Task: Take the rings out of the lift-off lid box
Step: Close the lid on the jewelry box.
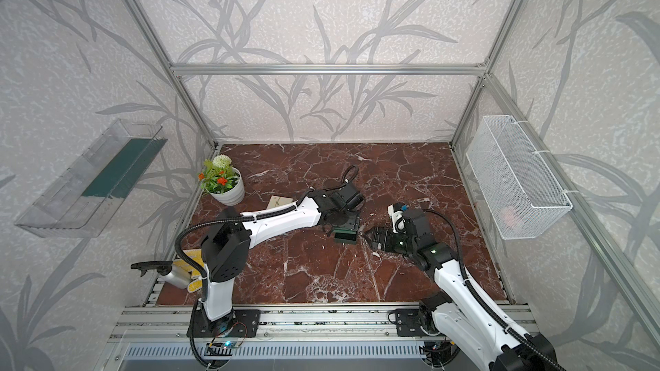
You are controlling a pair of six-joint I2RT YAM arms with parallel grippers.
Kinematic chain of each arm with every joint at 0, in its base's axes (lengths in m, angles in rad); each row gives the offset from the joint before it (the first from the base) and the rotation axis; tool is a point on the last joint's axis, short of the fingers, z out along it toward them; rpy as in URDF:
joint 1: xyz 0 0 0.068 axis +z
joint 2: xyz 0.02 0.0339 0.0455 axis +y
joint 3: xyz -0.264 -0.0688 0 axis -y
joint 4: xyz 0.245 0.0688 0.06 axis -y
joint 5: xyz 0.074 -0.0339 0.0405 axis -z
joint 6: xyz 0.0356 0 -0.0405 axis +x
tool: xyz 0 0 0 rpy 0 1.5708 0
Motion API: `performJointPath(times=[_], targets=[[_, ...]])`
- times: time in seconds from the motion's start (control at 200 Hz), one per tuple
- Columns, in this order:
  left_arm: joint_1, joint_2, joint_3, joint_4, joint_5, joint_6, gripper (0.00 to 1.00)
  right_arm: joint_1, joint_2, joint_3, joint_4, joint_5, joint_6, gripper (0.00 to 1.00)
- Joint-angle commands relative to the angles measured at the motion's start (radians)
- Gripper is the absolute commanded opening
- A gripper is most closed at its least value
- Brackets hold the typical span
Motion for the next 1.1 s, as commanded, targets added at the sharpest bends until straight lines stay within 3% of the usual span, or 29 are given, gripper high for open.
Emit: performJointPath(times=[0.0, 1.095], targets=[[-0.016, 0.019, 0.025, -0.035, -0.03, 0.0, 0.79, -0.008, -0.014, -0.027, -0.002, 0.003, -0.009, 0.99], [-0.049, 0.094, 0.05, -0.064, -0.074, -0.01, 0.8, -0.032, -0.055, -0.068, -0.043, 0.006, -0.009, 0.99]])
